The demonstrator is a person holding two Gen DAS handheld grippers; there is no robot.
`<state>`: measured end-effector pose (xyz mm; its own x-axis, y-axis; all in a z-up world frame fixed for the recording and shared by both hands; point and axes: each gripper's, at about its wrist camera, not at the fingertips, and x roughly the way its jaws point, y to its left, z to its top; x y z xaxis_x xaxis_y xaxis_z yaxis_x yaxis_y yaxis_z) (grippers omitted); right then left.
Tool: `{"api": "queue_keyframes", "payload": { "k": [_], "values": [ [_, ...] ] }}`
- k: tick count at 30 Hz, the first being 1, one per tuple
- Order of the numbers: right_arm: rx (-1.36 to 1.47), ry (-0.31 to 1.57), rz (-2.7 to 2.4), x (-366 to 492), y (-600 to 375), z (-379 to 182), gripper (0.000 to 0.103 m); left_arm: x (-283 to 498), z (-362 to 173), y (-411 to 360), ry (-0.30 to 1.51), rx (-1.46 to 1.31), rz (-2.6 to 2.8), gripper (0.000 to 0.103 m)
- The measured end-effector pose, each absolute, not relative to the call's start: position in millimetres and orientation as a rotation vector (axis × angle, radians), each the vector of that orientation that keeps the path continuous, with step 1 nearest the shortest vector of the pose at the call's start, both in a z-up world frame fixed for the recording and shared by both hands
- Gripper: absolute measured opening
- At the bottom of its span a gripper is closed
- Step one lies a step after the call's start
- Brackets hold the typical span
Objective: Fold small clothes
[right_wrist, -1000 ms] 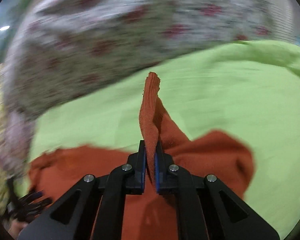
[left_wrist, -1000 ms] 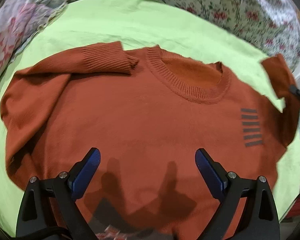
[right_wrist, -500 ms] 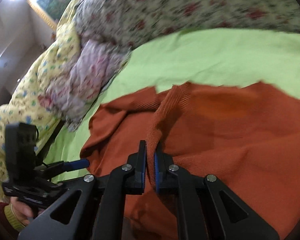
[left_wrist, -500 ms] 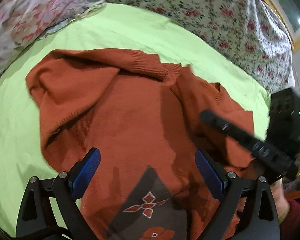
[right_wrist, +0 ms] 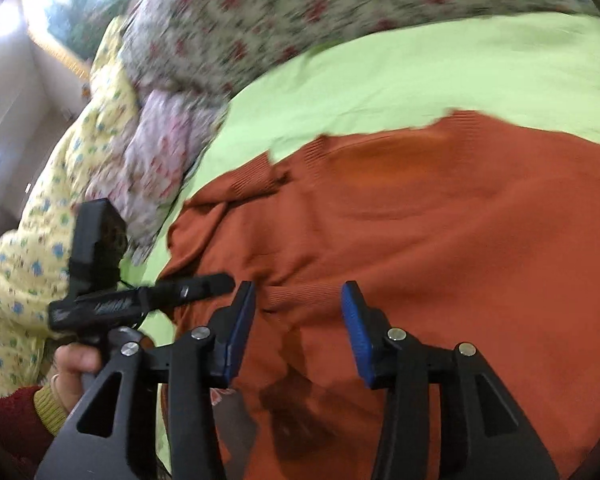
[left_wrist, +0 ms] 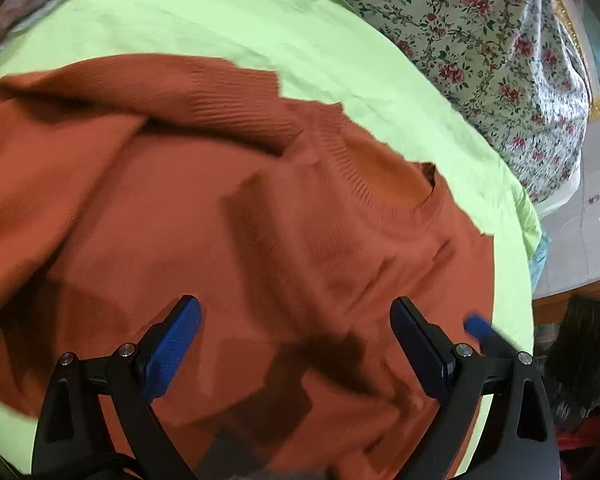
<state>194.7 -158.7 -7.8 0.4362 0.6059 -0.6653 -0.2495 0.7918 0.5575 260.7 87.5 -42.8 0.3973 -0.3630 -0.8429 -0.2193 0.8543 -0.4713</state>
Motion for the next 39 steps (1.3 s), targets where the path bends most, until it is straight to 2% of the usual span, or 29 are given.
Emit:
{"api": "queue_keyframes", "payload": {
  "k": [1,2,4,5,6,11,13,16,18,21,23,25,26,27,31,39],
  "values": [
    [0.421,0.980,0.525,191.1,-168.6,-7.2,0.046,269.9,-45.4,84.1,1.177,-0.572,-0.102,0.094],
    [0.431,0.979,0.498,187.3,-178.7,-6.9,0.046,277.7,-48.6,81.8,1.178,-0.569,-0.096,0.088],
    [0.449,0.980,0.450,181.8,-193.4,-7.1,0.046,288.5,-50.8,78.8,1.151,-0.569,-0.126,0.048],
    [0.458,0.981,0.432,179.8,-199.2,-7.0,0.046,291.2,-50.5,76.2,1.143,-0.567,-0.169,0.009],
    [0.468,0.977,0.413,176.8,-206.3,-6.3,0.046,291.8,-48.3,74.0,1.136,-0.552,-0.176,0.004],
    [0.484,0.939,0.344,165.0,-231.8,1.0,0.046,241.3,-2.9,87.8,0.912,-0.557,-0.216,0.005],
    [0.486,0.927,0.313,161.3,-243.1,3.1,0.046,225.7,-8.4,101.9,0.911,-0.567,-0.169,0.008],
    [0.492,0.927,0.267,160.3,-256.0,-0.2,0.046,220.4,-46.3,123.1,1.024,-0.652,-0.128,0.028],
    [0.491,0.937,0.237,161.7,-261.8,-5.1,0.046,221.3,-57.8,127.8,1.060,-0.680,-0.112,0.055],
    [0.497,0.949,0.180,166.0,-272.7,-10.5,0.046,226.7,-66.1,126.7,1.075,-0.702,-0.101,0.063],
    [0.487,0.952,0.143,168.1,-279.5,-11.6,0.051,235.2,-67.4,120.9,1.071,-0.692,-0.092,0.065],
    [0.464,0.956,0.078,172.9,-289.8,-11.6,0.063,241.0,-65.6,113.7,1.058,-0.644,-0.090,0.053],
    [0.449,0.956,0.041,174.8,-294.3,-11.2,0.064,242.1,-62.7,110.3,1.054,-0.620,-0.115,0.014],
    [0.434,0.953,-0.002,177.5,-302.0,-11.0,0.065,241.6,-58.2,108.3,1.055,-0.608,-0.129,0.006],
    [0.464,0.962,-0.080,191.3,-329.1,-16.2,0.065,222.0,-34.3,111.6,0.958,-0.547,-0.101,0.005],
    [0.467,0.999,-0.062,206.6,-329.0,-32.8,0.067,198.6,-47.8,138.4,0.984,-0.590,-0.036,0.004]
  ]
}}
